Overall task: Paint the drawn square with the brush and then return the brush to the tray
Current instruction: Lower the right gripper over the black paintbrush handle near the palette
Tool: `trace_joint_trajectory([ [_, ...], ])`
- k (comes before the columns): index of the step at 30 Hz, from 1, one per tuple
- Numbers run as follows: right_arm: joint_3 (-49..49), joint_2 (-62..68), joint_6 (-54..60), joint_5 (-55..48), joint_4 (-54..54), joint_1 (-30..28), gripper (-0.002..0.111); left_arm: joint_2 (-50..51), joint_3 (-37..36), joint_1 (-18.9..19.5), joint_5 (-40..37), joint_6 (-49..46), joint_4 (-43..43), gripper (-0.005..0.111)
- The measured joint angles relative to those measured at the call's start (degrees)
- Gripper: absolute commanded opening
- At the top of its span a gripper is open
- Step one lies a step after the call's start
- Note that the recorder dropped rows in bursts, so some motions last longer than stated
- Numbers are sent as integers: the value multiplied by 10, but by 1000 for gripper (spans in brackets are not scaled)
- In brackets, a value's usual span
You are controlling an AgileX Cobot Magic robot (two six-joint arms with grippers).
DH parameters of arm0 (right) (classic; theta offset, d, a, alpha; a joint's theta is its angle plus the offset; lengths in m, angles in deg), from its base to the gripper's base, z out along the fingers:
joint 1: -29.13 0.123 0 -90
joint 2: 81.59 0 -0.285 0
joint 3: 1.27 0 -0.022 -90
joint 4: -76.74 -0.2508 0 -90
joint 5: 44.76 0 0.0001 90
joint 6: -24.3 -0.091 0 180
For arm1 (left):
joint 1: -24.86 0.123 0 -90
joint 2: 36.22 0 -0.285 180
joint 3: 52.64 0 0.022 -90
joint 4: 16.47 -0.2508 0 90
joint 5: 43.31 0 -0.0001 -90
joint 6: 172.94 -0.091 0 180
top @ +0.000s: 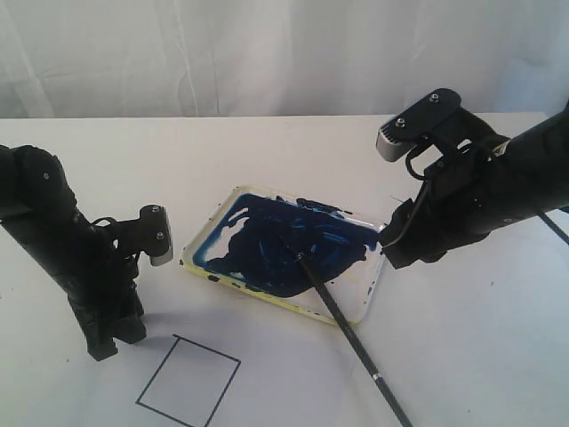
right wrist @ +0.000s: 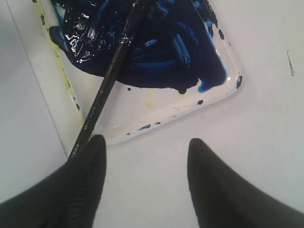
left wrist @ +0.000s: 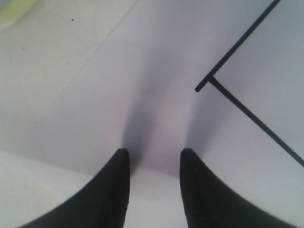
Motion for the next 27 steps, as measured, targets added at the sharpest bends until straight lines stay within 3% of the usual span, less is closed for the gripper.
trace_joint_trajectory([
  [14, 0, 0, 0, -5, -5, 0, 50, 0, 1, 0, -3, 0, 0, 42],
  [27, 0, 11, 0, -59, -79, 0, 50, 0, 2, 0, -4, 0, 0, 42],
])
